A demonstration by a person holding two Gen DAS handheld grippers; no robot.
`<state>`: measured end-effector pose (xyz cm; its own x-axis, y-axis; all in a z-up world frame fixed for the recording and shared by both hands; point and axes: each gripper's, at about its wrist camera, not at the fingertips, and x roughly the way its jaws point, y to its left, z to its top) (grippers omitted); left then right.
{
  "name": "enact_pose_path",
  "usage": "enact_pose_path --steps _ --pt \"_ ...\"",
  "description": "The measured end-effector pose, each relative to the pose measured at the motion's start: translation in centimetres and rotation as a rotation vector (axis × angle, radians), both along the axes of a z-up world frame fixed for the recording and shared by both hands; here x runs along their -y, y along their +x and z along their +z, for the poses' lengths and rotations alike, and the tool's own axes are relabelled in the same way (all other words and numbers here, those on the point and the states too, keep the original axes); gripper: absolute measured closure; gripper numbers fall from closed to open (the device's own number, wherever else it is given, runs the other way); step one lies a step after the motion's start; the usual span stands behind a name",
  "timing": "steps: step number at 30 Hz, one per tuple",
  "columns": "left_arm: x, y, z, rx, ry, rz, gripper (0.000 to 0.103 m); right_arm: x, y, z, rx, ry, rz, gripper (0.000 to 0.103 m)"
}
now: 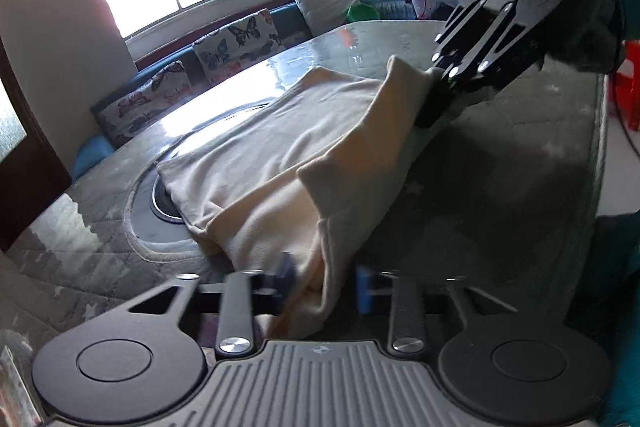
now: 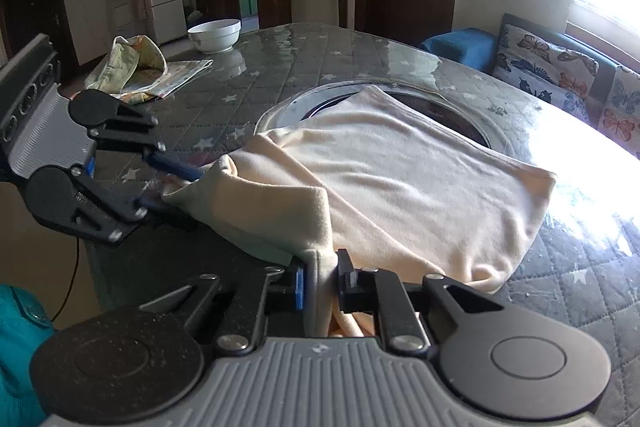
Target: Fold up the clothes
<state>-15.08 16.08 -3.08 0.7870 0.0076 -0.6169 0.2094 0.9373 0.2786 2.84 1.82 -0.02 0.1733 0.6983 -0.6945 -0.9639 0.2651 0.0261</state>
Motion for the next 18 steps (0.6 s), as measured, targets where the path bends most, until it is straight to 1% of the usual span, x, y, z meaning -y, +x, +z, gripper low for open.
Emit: enact_pose_path --steps 1,4,8,12,18 --pt "-0.1 -0.1 0.1 0.007 0.000 -0.002 0.083 0.0 0.0 -0.1 -0.002 0.001 -0.004 0.092" --pt "-0.4 -0.2 0.7 0.029 -0.018 0.002 0.091 0.5 -0.4 -0.2 -0.005 0.011 -0.007 0.093" --pt "-0.5 -0.7 1.9 0.052 -0.061 0.011 0.092 1.2 -1.0 0.4 -0.001 0.034 -0.013 0.093" --pt "-0.1 -1.9 3.3 0.068 -0.112 0.010 0.092 2.5 -1.6 1.7 -0.002 0.049 0.000 0.093" --pt "1.2 -5.3 5.8 0.072 -0.188 -0.031 0.092 5.7 -4.0 4.3 -0.038 0.055 0.054 0.093"
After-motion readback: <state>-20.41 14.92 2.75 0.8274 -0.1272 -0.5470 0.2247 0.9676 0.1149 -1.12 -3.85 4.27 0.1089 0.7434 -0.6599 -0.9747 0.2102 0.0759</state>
